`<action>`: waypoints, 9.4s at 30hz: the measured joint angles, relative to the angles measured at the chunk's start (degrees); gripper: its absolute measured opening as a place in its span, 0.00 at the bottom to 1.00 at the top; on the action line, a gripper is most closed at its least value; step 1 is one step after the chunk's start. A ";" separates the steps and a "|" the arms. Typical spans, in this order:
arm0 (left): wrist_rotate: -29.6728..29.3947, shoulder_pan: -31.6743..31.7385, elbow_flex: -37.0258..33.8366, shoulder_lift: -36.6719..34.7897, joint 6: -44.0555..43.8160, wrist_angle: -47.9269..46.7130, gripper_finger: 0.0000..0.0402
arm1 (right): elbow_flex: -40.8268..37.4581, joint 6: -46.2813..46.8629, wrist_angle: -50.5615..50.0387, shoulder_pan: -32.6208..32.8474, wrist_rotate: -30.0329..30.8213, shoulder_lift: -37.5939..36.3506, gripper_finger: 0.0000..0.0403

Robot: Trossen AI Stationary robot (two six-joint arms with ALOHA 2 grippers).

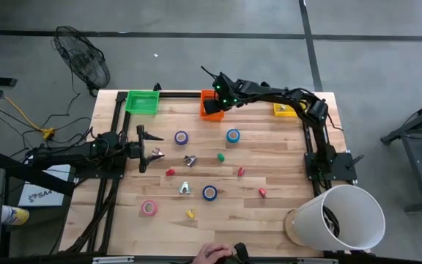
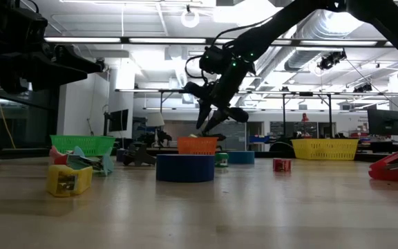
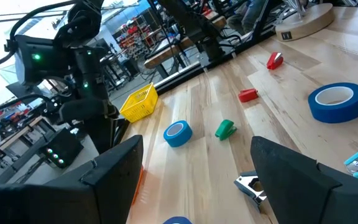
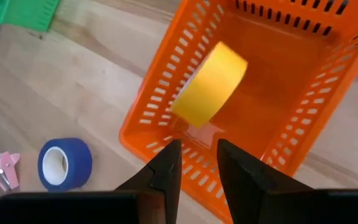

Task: Pick and place Stapler, Stapler remover, tape
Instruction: Put the light blue tape into the orange bin, then put the bottom right red stapler into the green bin

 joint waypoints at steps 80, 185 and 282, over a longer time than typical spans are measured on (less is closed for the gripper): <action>0.02 -0.01 0.00 0.00 0.00 0.00 0.73 | -3.05 1.50 -24.89 8.45 6.99 -8.90 0.07; 0.00 0.00 0.00 0.00 0.00 0.00 0.73 | 10.16 -9.11 -34.21 16.76 8.38 -0.77 0.40; 0.00 -0.01 0.00 -0.01 0.00 0.00 0.73 | -38.86 43.39 -14.09 50.96 -4.28 -21.09 0.18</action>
